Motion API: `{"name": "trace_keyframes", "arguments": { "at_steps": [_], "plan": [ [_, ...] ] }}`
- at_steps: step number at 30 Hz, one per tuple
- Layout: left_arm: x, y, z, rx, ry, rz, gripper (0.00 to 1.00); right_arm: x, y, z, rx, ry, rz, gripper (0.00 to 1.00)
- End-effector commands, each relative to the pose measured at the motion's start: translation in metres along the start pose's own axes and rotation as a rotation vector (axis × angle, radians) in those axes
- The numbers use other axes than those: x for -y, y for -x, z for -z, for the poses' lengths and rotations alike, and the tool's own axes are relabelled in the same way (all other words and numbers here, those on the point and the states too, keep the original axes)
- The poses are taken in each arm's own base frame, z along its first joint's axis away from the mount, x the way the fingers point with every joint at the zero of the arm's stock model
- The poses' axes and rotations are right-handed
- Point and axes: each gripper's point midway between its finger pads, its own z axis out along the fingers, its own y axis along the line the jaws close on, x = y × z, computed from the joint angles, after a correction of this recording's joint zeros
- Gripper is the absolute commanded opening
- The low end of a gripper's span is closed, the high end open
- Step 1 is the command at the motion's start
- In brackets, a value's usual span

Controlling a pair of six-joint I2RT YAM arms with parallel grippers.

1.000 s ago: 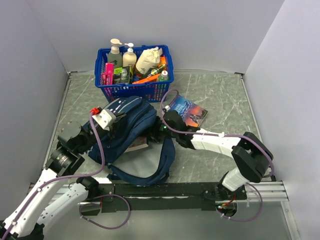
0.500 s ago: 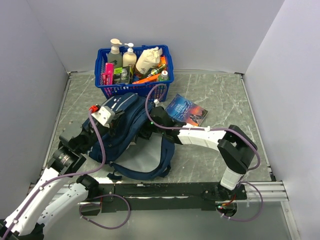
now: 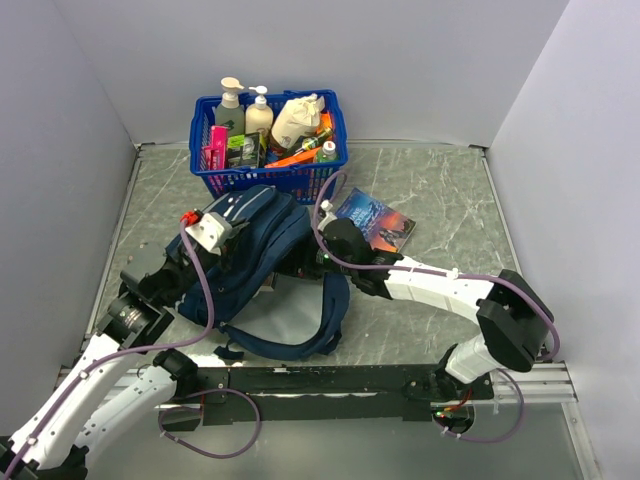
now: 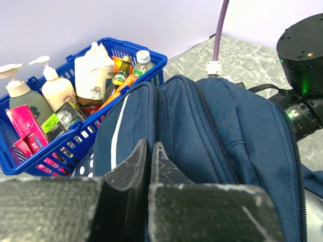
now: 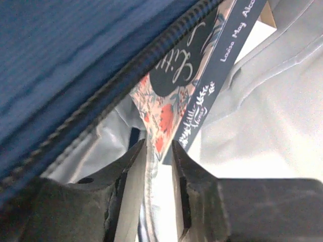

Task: Pack the student bag
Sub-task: Place the book in the student bag.

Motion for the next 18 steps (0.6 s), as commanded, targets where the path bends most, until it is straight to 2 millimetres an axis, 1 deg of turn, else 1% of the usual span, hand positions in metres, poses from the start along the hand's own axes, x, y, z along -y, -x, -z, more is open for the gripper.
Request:
{"name": "trace_keyframes", "arguments": {
  "at_steps": [1, 2, 4, 5, 8, 10, 12, 13, 14, 17, 18],
  "plan": [
    [-0.016, 0.077, 0.005, 0.256, 0.056, -0.055, 0.01, -0.003, 0.000, 0.007, -0.021, 0.007, 0.084, 0.27],
    [-0.015, 0.078, 0.005, 0.261, 0.054, -0.056, 0.01, -0.004, 0.000, 0.006, -0.030, 0.010, 0.085, 0.23],
    [-0.016, 0.081, 0.005, 0.267, 0.055, -0.054, 0.01, -0.001, -0.002, 0.003, -0.042, 0.004, 0.094, 0.22],
    [-0.016, 0.080, 0.004, 0.264, 0.053, -0.057, 0.01, -0.001, -0.002, 0.002, -0.045, -0.003, 0.100, 0.17],
    [-0.016, 0.083, 0.005, 0.272, 0.052, -0.063, 0.01, 0.004, -0.003, 0.000, -0.058, -0.025, 0.121, 0.08],
    [-0.015, 0.084, 0.005, 0.272, 0.050, -0.061, 0.01, 0.008, -0.001, -0.002, -0.044, -0.031, 0.126, 0.07],
    [-0.016, 0.085, 0.006, 0.278, 0.053, -0.061, 0.01, 0.010, 0.000, -0.007, -0.042, -0.038, 0.125, 0.06],
    [-0.017, 0.088, 0.006, 0.286, 0.059, -0.058, 0.01, 0.008, 0.002, -0.010, -0.037, -0.037, 0.128, 0.05],
    [-0.018, 0.089, 0.006, 0.292, 0.063, -0.049, 0.01, 0.011, 0.002, -0.016, -0.034, -0.042, 0.125, 0.05],
    [-0.018, 0.090, 0.003, 0.287, 0.063, -0.035, 0.01, 0.005, -0.002, -0.027, -0.032, -0.013, 0.111, 0.02],
    [-0.018, 0.088, 0.003, 0.284, 0.063, -0.033, 0.01, -0.005, 0.001, -0.030, -0.013, 0.025, 0.106, 0.02]
  ]
}}
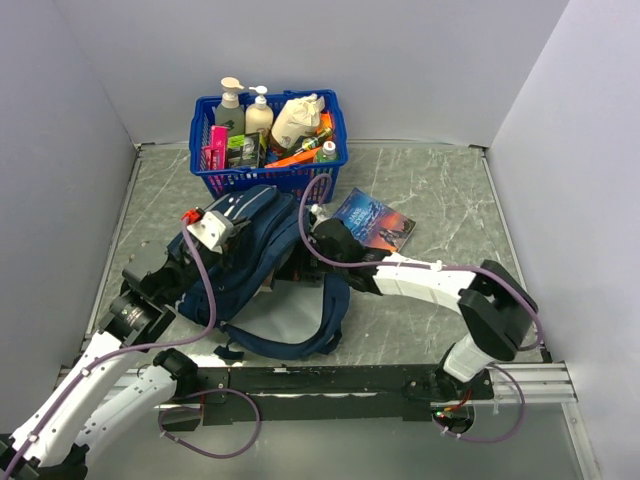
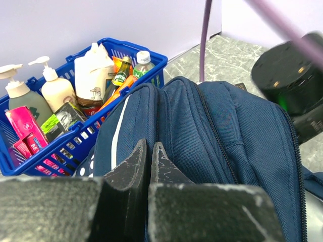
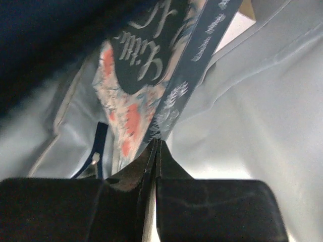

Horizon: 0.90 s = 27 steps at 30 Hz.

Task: Pack the student bag
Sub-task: Place the book in the student bag.

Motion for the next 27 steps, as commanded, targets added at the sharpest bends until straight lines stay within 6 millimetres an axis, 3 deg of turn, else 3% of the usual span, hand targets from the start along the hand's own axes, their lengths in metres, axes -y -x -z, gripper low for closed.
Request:
{"name": "trace_keyframes", "arguments": {
  "at_steps": [1, 3, 4, 8, 12, 14, 15, 16, 17, 18, 19, 23, 24, 26, 27],
  "plan": [
    [-0.018, 0.087, 0.005, 0.284, 0.066, -0.031, 0.01, -0.042, 0.019, -0.014, 0.080, 0.114, 0.019, 0.02],
    [-0.019, 0.084, 0.002, 0.287, 0.077, -0.023, 0.01, -0.054, 0.021, -0.019, 0.089, 0.145, 0.027, 0.04],
    [-0.019, 0.083, 0.001, 0.286, 0.078, -0.022, 0.01, -0.069, 0.021, -0.020, 0.084, 0.180, 0.034, 0.05],
    [-0.022, 0.085, -0.004, 0.294, 0.091, -0.032, 0.01, -0.090, 0.015, -0.028, 0.056, 0.219, 0.068, 0.05],
    [-0.024, 0.087, -0.003, 0.298, 0.100, -0.044, 0.01, -0.087, 0.009, -0.026, 0.030, 0.207, 0.088, 0.12],
    [-0.023, 0.089, 0.000, 0.299, 0.097, -0.066, 0.01, -0.082, 0.014, -0.009, 0.064, 0.191, 0.110, 0.23],
    [-0.022, 0.084, 0.001, 0.281, 0.091, -0.078, 0.01, -0.068, 0.019, -0.004, 0.092, 0.151, 0.127, 0.28],
    [-0.023, 0.083, 0.002, 0.274, 0.093, -0.101, 0.01, -0.075, 0.026, 0.014, 0.124, 0.166, 0.152, 0.39],
    [-0.022, 0.079, 0.005, 0.266, 0.093, -0.113, 0.01, -0.066, 0.027, 0.022, 0.132, 0.132, 0.196, 0.50],
    [-0.022, 0.075, 0.006, 0.256, 0.095, -0.118, 0.01, -0.055, 0.031, 0.029, 0.164, 0.088, 0.208, 0.68],
    [-0.021, 0.068, 0.006, 0.231, 0.091, -0.120, 0.01, -0.064, 0.037, 0.048, 0.197, 0.116, 0.233, 0.99],
    [-0.007, 0.032, 0.006, 0.156, 0.040, -0.082, 0.01, -0.050, 0.052, 0.091, 0.241, 0.112, 0.247, 1.00],
    [-0.005, 0.026, 0.006, 0.145, 0.033, -0.073, 0.01, -0.029, 0.069, 0.100, 0.281, 0.066, 0.214, 1.00],
    [0.002, 0.009, 0.004, 0.112, 0.008, -0.038, 0.01, -0.009, 0.088, 0.122, 0.346, 0.011, 0.190, 1.00],
    [0.004, 0.003, 0.003, 0.096, 0.003, -0.023, 0.01, 0.015, 0.097, 0.130, 0.366, -0.065, 0.158, 1.00]
  ]
}}
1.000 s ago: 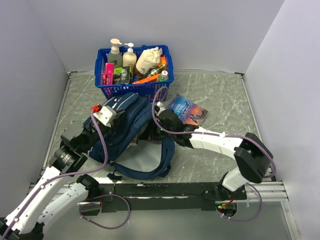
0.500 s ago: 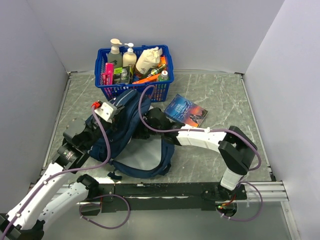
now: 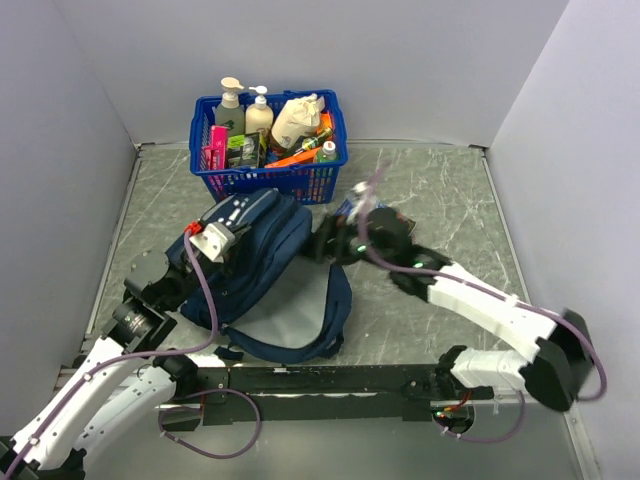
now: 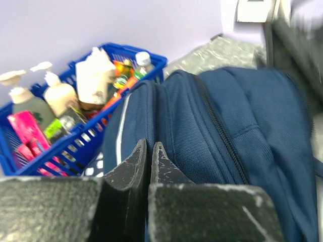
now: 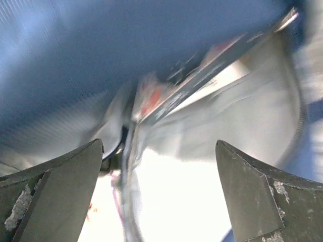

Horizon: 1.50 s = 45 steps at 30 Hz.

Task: Pack the student bag
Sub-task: Place the book in the student bag, then pick up the book from the center of the board.

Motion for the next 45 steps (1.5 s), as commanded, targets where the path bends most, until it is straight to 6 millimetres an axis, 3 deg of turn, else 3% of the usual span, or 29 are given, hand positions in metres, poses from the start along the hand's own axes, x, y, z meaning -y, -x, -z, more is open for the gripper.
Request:
{"name": "trace_keyframes", "arguments": {
  "at_steps": [1, 3, 4, 7, 8, 9, 10, 11, 12, 15, 20, 27, 40, 42, 45],
  "plan": [
    [0.003, 0.009, 0.000, 0.063, -0.008, 0.027, 0.01, 0.076, 0.071, 0.045, 0.210, -0.199, -0.017, 1.00],
    [0.006, 0.001, 0.000, 0.043, -0.017, 0.036, 0.01, 0.111, 0.097, 0.059, 0.278, -0.293, 0.031, 1.00],
    [0.007, -0.001, 0.000, 0.039, -0.024, 0.032, 0.01, 0.146, 0.116, 0.069, 0.313, -0.385, 0.012, 1.00],
    [0.009, -0.002, -0.001, 0.030, -0.042, 0.021, 0.01, 0.202, 0.138, 0.066, 0.271, -0.505, -0.021, 1.00],
    [0.010, -0.001, -0.001, 0.033, -0.044, 0.018, 0.01, 0.205, 0.155, 0.063, 0.279, -0.509, -0.013, 1.00],
    [0.010, -0.001, -0.001, 0.034, -0.049, 0.016, 0.01, 0.231, 0.150, 0.050, 0.225, -0.556, -0.036, 1.00],
    [0.011, 0.000, -0.001, 0.039, -0.051, 0.014, 0.01, 0.245, 0.147, 0.049, 0.179, -0.604, -0.043, 1.00],
    [0.012, 0.000, 0.000, 0.037, -0.056, 0.013, 0.01, 0.251, 0.163, 0.049, 0.199, -0.638, -0.032, 1.00],
    [0.014, 0.000, 0.000, 0.039, -0.071, 0.005, 0.01, 0.268, 0.157, 0.041, 0.159, -0.669, -0.045, 1.00],
    [0.013, 0.001, 0.003, 0.043, -0.065, -0.001, 0.01, 0.287, 0.164, 0.033, 0.137, -0.722, -0.009, 1.00],
    [0.009, 0.003, 0.004, 0.048, -0.037, 0.011, 0.01, 0.310, 0.171, 0.034, 0.102, -0.818, 0.056, 1.00],
    [0.006, 0.000, 0.006, 0.050, -0.012, 0.025, 0.01, 0.347, 0.165, 0.034, 0.062, -0.848, -0.015, 0.99],
    [-0.011, 0.025, 0.013, 0.121, 0.043, 0.014, 0.01, 0.343, 0.124, 0.015, 0.008, -0.693, -0.158, 0.85],
    [-0.013, 0.028, 0.015, 0.128, 0.049, 0.013, 0.01, 0.349, 0.123, 0.017, -0.005, -0.720, -0.147, 0.86],
    [-0.015, 0.034, 0.018, 0.136, 0.054, 0.011, 0.01, 0.351, 0.138, 0.019, -0.001, -0.748, -0.122, 0.86]
  ]
}}
